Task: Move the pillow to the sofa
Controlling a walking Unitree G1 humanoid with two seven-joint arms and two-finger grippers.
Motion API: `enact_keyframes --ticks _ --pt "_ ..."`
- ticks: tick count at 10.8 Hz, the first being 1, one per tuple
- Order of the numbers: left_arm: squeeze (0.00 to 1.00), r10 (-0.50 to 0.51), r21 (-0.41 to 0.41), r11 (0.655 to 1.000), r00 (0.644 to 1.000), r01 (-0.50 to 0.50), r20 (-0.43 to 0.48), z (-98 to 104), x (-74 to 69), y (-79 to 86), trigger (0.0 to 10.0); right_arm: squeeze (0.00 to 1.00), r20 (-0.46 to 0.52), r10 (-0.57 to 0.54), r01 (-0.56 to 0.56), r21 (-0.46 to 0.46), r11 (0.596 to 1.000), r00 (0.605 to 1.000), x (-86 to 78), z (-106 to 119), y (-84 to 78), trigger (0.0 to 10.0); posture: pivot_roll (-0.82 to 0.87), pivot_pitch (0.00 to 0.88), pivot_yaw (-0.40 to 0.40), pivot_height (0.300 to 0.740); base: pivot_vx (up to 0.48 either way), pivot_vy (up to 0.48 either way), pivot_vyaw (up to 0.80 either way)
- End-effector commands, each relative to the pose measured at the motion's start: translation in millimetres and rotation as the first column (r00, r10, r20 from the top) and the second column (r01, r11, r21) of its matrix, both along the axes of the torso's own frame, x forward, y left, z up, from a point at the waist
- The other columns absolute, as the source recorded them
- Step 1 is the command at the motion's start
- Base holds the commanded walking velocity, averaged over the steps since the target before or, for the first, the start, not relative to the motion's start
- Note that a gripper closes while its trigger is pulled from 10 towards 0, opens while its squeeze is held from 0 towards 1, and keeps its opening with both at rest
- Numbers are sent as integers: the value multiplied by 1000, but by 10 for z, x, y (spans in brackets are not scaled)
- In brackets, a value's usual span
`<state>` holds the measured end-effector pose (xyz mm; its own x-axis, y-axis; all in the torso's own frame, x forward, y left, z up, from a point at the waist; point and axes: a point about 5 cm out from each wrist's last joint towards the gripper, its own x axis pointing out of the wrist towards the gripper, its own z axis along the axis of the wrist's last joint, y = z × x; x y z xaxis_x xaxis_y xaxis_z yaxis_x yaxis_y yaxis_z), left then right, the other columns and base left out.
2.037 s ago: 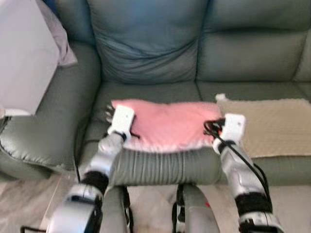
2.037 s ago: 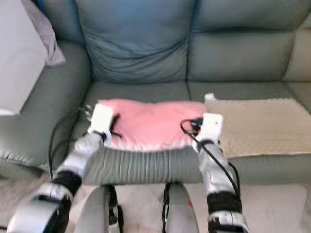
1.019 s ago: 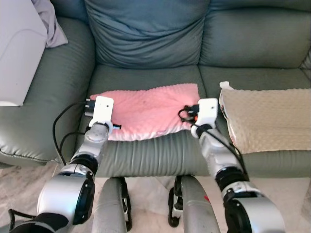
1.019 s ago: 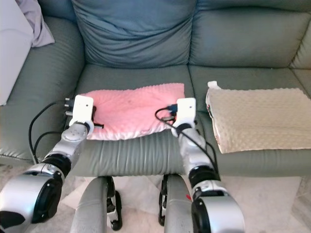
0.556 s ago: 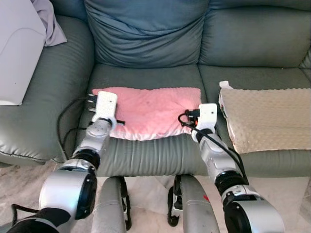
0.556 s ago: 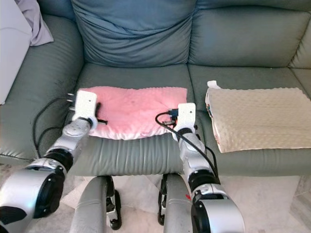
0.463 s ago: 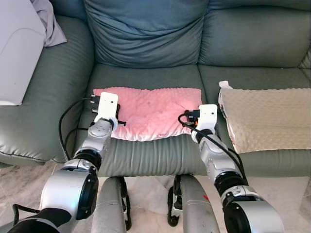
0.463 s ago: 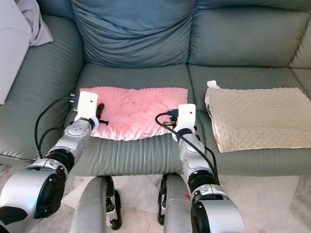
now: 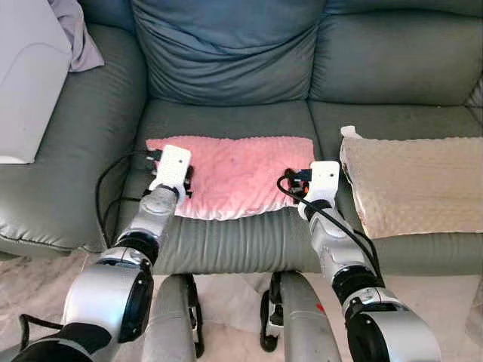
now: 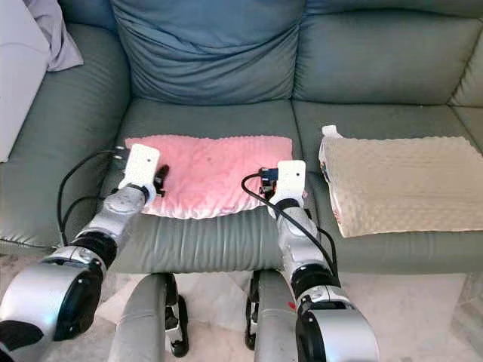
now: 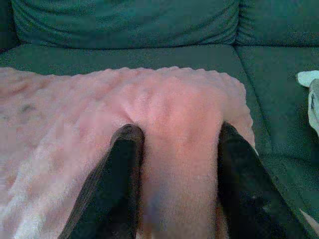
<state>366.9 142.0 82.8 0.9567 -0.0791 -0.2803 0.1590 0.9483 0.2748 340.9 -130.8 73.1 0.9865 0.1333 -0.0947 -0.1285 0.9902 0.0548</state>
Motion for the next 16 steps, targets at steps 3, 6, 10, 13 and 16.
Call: enact_keyframes --ticks 3,6,10,13,16 --pt "1000 -56 123 991 998 53 22 -10 -13 -49 10000 1000 59 -32 29 40 999 998 -38 67 50 10000 -72 248 -16 652 0 0 0" --pt "1000 -77 174 982 997 75 6 -45 -31 -63 10000 1000 72 -43 37 83 996 996 -45 114 85 10000 -74 221 -13 652 0 0 0" --pt "1000 -141 173 974 989 145 -34 -209 -151 -150 10000 1000 32 -51 48 85 995 998 -103 46 43 10000 -67 174 -4 652 0 0 0" --pt "1000 -76 163 984 997 76 -6 -170 -129 -91 10000 1000 21 -79 77 83 994 997 -263 -30 -68 10000 -54 141 -1 652 0 0 0" --pt "1000 -10 183 983 999 3 37 -115 -101 35 10000 1000 5 -64 64 78 995 998 -381 -86 -94 10000 -54 100 -6 652 0 0 0"
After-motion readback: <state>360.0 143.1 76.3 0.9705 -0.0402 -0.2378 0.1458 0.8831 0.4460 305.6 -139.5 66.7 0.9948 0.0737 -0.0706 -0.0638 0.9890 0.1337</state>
